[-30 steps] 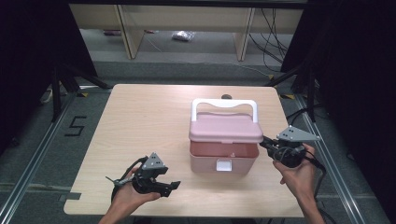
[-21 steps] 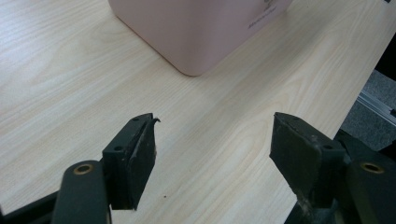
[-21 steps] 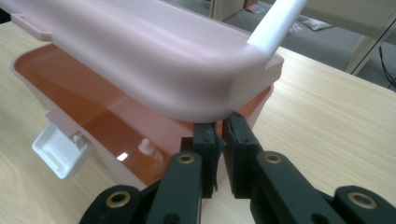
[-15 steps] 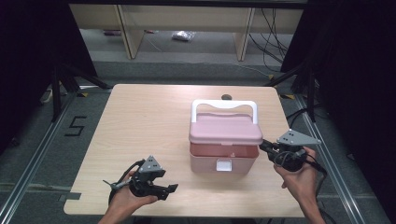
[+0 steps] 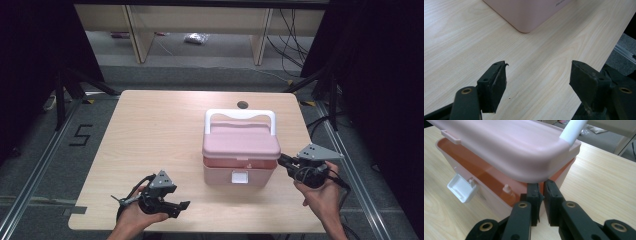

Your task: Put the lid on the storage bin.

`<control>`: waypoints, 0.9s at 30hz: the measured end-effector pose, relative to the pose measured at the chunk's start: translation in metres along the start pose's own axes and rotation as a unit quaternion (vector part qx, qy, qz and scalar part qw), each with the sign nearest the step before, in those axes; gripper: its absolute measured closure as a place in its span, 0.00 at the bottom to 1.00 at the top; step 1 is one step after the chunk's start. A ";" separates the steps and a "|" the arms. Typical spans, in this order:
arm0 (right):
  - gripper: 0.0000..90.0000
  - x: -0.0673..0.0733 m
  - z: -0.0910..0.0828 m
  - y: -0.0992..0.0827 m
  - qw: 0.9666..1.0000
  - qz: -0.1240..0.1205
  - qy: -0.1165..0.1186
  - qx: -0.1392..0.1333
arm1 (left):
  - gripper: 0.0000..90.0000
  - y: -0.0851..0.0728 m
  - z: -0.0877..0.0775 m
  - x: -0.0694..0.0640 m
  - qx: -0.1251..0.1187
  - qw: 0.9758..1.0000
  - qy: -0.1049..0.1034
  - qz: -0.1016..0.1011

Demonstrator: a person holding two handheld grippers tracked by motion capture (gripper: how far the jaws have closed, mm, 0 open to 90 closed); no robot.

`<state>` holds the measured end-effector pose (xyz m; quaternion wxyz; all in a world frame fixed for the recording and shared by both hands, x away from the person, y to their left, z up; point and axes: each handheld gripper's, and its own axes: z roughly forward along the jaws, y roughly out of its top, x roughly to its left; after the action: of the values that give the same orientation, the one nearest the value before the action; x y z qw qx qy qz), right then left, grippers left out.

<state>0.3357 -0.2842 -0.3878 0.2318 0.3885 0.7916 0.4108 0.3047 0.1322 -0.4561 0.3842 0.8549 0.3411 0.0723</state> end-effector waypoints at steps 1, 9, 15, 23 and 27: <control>0.92 -0.002 0.000 -0.001 1.000 -0.011 -0.005 -0.004 | 0.32 0.000 0.000 0.000 -0.001 1.000 0.001 -0.002; 0.92 0.000 0.001 -0.003 1.000 -0.004 0.001 0.002 | 0.32 -0.003 0.000 0.000 0.004 1.000 0.001 -0.002; 0.90 -0.001 0.002 -0.008 1.000 -0.002 0.003 0.004 | 0.32 -0.003 0.001 0.000 0.004 1.000 0.001 -0.002; 0.89 -0.001 0.002 -0.012 1.000 0.013 0.003 0.008 | 0.32 -0.003 0.001 0.000 0.004 1.000 0.001 -0.002; 0.89 0.000 0.002 -0.014 1.000 0.020 0.003 0.013 | 0.31 -0.003 0.000 0.000 0.001 1.000 0.001 -0.002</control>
<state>0.3311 -0.2887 -0.4002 0.2160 0.4059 0.7896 0.4064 0.3032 0.1336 -0.4582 0.3830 0.8546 0.3433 0.0717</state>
